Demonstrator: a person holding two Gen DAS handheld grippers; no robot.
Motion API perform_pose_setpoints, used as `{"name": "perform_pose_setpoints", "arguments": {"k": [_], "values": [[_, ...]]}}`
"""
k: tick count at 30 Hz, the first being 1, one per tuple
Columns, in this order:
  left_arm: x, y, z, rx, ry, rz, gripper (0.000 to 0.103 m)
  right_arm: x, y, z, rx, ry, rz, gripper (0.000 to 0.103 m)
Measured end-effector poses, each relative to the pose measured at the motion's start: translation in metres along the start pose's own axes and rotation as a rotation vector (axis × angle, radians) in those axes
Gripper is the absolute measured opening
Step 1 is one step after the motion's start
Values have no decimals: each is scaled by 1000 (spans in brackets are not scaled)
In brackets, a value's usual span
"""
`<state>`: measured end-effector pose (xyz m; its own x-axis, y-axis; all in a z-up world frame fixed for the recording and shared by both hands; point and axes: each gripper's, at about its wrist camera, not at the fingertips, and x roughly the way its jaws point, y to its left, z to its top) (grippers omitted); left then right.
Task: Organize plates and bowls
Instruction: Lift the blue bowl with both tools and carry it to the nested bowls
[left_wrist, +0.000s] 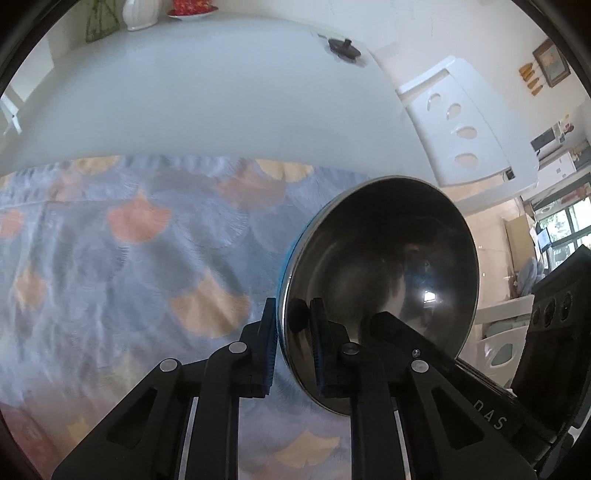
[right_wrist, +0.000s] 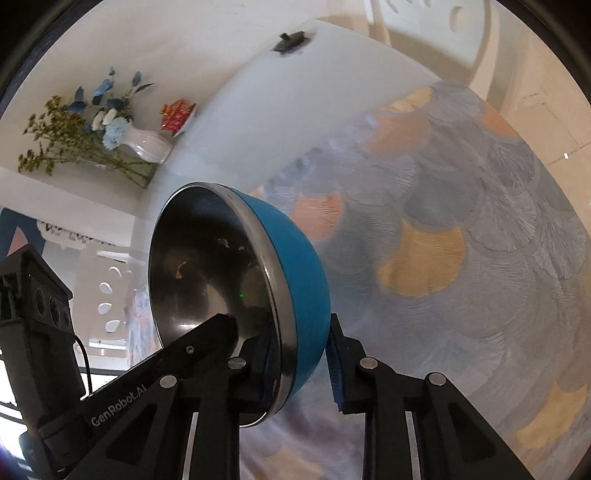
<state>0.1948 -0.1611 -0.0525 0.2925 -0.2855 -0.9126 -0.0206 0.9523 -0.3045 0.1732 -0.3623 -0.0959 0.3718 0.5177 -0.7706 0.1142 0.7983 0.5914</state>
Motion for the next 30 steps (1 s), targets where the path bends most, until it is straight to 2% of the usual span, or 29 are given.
{"name": "perform_pose_setpoints", "arguments": {"k": [4, 15, 30], "values": [[-19, 12, -7, -31, 9, 17, 14, -4, 14, -6, 1, 5, 32, 23], [-80, 52, -31, -78, -48, 29, 14, -16, 75, -34, -70, 32, 67, 23], [-168, 129, -70, -125, -105, 28, 14, -23, 174, -102, -174, 78, 63, 23]]}}
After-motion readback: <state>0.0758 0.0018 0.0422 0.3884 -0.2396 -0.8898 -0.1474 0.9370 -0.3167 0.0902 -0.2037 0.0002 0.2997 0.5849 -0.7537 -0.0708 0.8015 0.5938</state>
